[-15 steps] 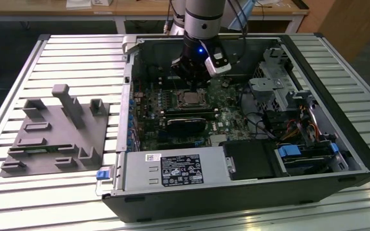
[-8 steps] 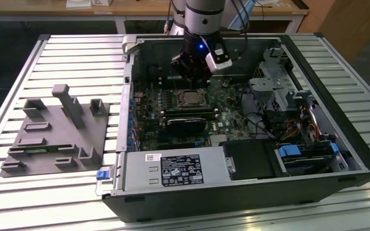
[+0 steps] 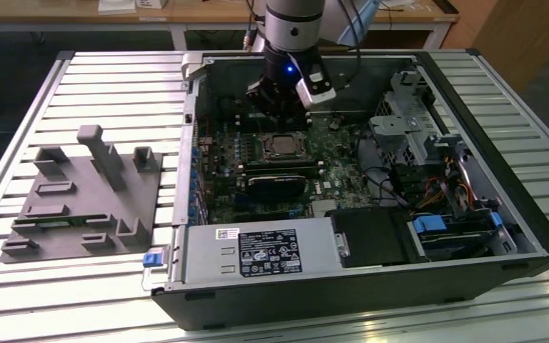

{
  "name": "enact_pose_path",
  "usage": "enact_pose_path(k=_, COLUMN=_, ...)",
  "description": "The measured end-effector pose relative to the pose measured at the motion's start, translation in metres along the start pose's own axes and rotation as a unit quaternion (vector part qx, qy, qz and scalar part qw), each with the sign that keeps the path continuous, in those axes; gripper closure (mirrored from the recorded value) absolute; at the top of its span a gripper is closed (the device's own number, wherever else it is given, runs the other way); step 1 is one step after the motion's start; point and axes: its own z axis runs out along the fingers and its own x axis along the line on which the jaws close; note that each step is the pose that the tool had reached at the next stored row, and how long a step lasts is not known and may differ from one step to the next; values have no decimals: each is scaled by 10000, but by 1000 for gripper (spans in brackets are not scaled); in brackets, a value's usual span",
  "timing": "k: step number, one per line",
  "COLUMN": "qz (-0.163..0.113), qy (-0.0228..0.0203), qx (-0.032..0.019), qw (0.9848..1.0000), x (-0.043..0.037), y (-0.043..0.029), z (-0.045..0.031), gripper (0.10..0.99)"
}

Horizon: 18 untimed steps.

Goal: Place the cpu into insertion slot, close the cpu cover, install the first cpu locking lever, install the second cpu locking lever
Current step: 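Install the first cpu locking lever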

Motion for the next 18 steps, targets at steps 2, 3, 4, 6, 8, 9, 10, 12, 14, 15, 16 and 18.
enact_pose_path(k=2, qz=-2, qy=-1, qx=-2, qw=10000, x=57, y=-7, z=1, gripper=980)
enact_pose_path(k=3, qz=-3, qy=-1, qx=-3, qw=10000, x=85, y=-11, z=2, gripper=980)
enact_pose_path(k=4, qz=-3, qy=-1, qx=-5, qw=10000, x=114, y=-14, z=3, gripper=980)
enact_pose_path(k=6, qz=-5, qy=-1, qx=-7, qw=10000, x=172, y=-21, z=4, gripper=980)
enact_pose_path(k=8, qz=-7, qy=-1, qx=-9, qw=10000, x=228, y=-29, z=6, gripper=980)
enact_pose_path(k=9, qz=-7, qy=-1, qx=-10, qw=10000, x=255, y=-32, z=6, gripper=980)
enact_pose_path(k=10, qz=-9, qy=-1, qx=-12, qw=10000, x=279, y=-35, z=7, gripper=980)
enact_pose_path(k=12, qz=-11, qy=0, qx=-17, qw=10000, x=327, y=-41, z=8, gripper=980)
enact_pose_path(k=14, qz=-16, qy=1, qx=-26, qw=10000, x=375, y=-47, z=10, gripper=980)
enact_pose_path(k=15, qz=-20, qy=2, qx=-33, qw=10000, x=398, y=-50, z=11, gripper=980)
enact_pose_path(k=16, qz=-24, qy=4, qx=-50, qw=10000, x=420, y=-53, z=12, gripper=980)
enact_pose_path(k=18, qz=-33, qy=14, qx=-130, qw=9999, x=452, y=-57, z=14, gripper=980)
